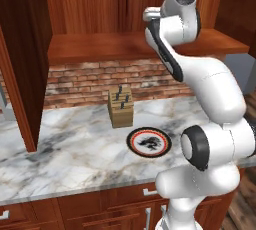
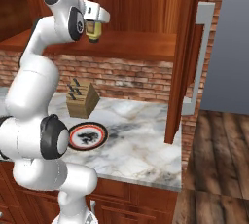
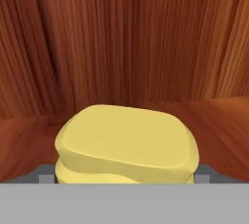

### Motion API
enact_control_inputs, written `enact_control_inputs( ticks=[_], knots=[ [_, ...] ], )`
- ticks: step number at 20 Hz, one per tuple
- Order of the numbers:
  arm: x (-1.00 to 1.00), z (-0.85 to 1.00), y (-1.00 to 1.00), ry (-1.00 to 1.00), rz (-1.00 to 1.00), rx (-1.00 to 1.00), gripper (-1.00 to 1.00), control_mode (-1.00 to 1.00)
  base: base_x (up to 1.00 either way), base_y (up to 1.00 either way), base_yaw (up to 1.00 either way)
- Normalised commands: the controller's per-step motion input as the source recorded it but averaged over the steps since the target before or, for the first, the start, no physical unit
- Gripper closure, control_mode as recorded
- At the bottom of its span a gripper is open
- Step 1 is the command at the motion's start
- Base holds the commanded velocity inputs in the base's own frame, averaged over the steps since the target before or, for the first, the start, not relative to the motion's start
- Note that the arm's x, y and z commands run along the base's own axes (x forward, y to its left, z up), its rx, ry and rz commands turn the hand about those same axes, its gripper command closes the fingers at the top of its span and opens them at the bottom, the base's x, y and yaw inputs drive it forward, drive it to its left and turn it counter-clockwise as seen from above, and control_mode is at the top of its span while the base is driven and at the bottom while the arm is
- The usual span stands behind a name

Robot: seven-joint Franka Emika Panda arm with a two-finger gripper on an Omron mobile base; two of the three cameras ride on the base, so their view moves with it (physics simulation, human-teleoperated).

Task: Move the hot dog bun to the plate on the dining table and place the condiment next to that plate. Then navigate to the fridge and take the sausage and place it on the plate as well.

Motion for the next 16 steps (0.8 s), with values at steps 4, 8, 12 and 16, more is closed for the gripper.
enact_control_inputs(
  ticks=[4,8,12,16],
  knots=[
    [-1.0,0.24,0.0,-0.01,0.03,0.11,1.0,-1.0,0.0,0.0,0.0],
    [-1.0,0.44,0.0,0.0,0.09,0.14,1.0,-1.0,0.0,0.0,0.0],
    [-1.0,0.31,0.0,0.03,0.11,0.06,1.0,-1.0,0.0,0.0,0.0],
    [-1.0,-0.05,0.04,0.02,0.11,-0.02,1.0,-1.0,0.0,0.0,0.0]
  ],
)
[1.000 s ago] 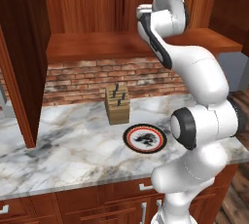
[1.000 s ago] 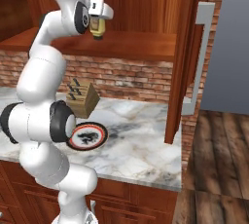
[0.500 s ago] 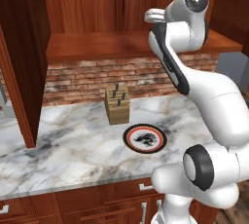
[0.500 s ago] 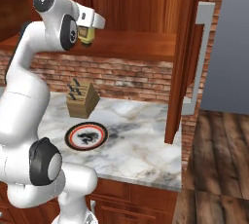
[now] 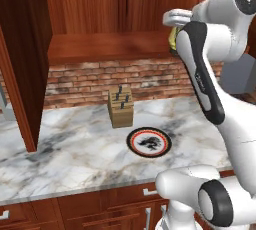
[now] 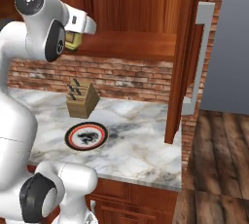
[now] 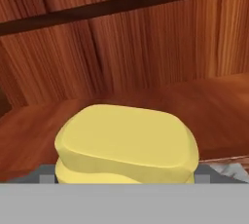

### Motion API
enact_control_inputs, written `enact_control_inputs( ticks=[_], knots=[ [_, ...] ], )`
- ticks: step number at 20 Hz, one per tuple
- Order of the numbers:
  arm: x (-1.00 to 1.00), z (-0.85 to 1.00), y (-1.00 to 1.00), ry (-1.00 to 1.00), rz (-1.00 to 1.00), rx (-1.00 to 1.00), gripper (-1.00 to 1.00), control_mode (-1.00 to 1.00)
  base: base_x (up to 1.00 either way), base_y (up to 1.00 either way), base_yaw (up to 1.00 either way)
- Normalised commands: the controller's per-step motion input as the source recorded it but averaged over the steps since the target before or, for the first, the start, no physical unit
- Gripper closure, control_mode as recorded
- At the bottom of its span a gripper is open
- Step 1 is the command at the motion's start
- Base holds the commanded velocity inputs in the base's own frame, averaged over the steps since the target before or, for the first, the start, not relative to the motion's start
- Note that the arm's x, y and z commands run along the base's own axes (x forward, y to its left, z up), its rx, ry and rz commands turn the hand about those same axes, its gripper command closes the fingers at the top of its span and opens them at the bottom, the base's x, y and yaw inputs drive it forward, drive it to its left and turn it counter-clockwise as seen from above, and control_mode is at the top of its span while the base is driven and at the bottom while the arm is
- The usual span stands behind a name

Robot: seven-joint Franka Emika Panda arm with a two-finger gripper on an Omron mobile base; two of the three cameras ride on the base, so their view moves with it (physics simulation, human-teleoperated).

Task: Move the hot dog bun to the plate on the dining table and place the condiment next to that plate. Then navigate to the fridge and take the sausage and place it on the plate as well.

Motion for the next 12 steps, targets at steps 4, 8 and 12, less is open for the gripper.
enact_control_inputs(
  ticks=[4,8,12],
  knots=[
    [-1.0,-0.33,0.04,0.0,0.1,-0.09,1.0,-1.0,0.0,0.0,0.0],
    [-1.0,-0.41,0.02,0.0,0.06,-0.14,1.0,-1.0,0.0,0.0,0.0],
    [-0.89,-0.53,0.14,0.04,0.05,-0.15,1.0,-1.0,0.0,0.0,0.0]
  ],
)
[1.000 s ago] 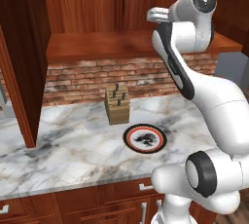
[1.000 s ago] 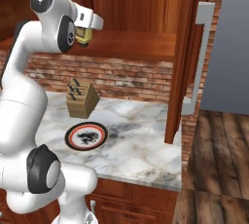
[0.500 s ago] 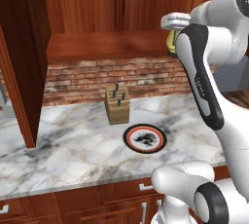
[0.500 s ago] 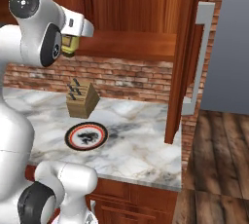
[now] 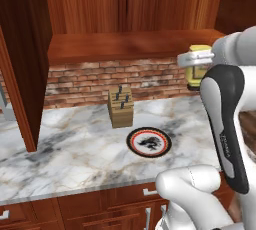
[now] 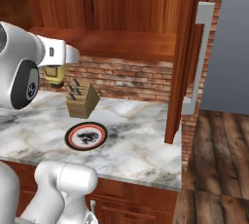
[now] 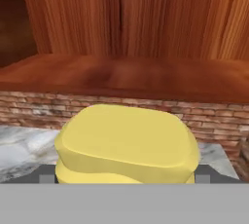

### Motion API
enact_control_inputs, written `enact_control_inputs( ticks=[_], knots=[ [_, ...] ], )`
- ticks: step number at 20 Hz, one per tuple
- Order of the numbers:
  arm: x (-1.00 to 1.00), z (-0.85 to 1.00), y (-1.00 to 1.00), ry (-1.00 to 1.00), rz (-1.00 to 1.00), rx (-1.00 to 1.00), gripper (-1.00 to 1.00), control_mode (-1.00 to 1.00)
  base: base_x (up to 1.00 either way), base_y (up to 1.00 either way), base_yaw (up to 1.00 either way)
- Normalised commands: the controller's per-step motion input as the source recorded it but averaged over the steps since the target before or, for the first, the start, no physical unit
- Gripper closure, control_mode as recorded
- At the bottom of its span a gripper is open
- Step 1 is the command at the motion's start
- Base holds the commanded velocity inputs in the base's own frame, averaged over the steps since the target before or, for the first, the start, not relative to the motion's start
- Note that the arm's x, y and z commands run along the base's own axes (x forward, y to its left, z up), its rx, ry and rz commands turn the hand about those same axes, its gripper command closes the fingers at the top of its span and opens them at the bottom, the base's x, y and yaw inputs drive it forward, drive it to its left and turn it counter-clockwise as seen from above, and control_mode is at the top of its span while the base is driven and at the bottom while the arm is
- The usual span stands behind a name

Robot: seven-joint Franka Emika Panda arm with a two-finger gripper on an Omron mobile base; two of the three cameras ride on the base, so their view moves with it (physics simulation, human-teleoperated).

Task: Move the hot dog bun to the plate on the dining table and place the condiment next to that plate. Then navigate to the fridge and take the sausage and place it on the plate as well.

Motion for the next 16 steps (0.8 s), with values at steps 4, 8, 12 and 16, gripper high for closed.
enact_control_inputs(
  ticks=[4,8,12,16],
  knots=[
    [-0.5,-0.71,0.0,0.01,0.07,-0.11,1.0,-1.0,0.0,0.0,0.0],
    [-0.17,-0.77,0.0,0.05,0.04,-0.05,1.0,-1.0,0.0,0.0,0.0],
    [-0.1,-0.16,0.0,0.01,0.01,-0.01,1.0,1.0,-0.71,0.0,0.0],
    [0.0,0.0,0.0,0.0,0.0,0.0,1.0,1.0,-1.0,0.01,-0.23]
  ],
)
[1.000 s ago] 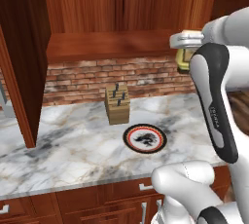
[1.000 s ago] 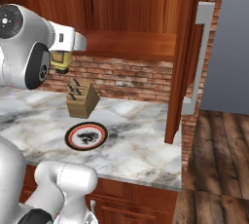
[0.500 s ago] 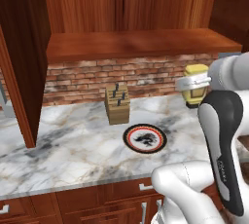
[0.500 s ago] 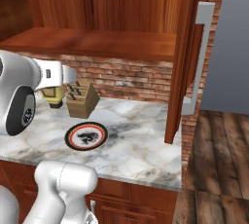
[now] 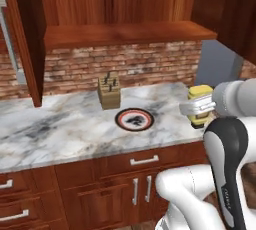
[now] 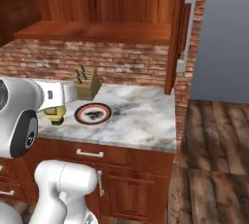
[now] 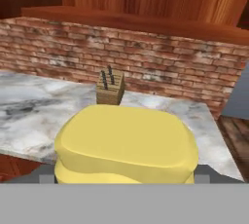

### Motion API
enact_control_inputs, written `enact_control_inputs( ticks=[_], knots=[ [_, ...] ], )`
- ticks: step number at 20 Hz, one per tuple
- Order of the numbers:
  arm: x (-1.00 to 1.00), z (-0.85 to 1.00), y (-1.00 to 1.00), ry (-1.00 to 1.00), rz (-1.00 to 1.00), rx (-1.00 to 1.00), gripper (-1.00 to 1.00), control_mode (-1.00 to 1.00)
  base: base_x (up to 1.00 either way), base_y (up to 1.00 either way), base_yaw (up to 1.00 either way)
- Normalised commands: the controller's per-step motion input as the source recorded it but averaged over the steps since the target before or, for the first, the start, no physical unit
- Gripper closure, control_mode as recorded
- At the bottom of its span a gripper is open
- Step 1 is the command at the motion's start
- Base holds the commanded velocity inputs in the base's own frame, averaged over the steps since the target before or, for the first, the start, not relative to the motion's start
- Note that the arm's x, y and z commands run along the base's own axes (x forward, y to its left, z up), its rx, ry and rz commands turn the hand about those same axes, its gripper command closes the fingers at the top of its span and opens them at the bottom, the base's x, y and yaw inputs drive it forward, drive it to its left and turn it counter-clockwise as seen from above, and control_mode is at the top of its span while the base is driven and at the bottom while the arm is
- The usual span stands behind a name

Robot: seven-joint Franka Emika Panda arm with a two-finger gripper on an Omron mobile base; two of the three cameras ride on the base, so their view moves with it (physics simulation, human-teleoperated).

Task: Move the hot dog bun to the plate on the dining table and place the condiment next to that plate. Then navigate to the fridge and take the sausage and place it on the plate as well.

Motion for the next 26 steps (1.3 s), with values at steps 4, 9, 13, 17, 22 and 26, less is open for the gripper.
enact_control_inputs(
  ticks=[4,9,13,17,22,26],
  knots=[
    [0.0,0.0,0.0,0.0,0.0,0.0,1.0,1.0,-0.66,0.01,-0.81],
    [0.0,0.0,0.0,0.0,0.0,0.0,1.0,1.0,-0.03,0.0,-1.0],
    [0.0,0.0,0.0,0.0,0.0,0.0,1.0,1.0,0.0,0.0,-1.0],
    [0.0,0.0,0.0,0.0,0.0,0.0,1.0,1.0,0.0,-0.17,-0.99],
    [0.0,0.0,0.0,0.0,0.0,0.0,1.0,1.0,0.02,-0.42,-0.93],
    [0.0,0.0,0.0,0.0,0.0,0.0,1.0,1.0,0.68,-0.42,-0.69]
  ],
)
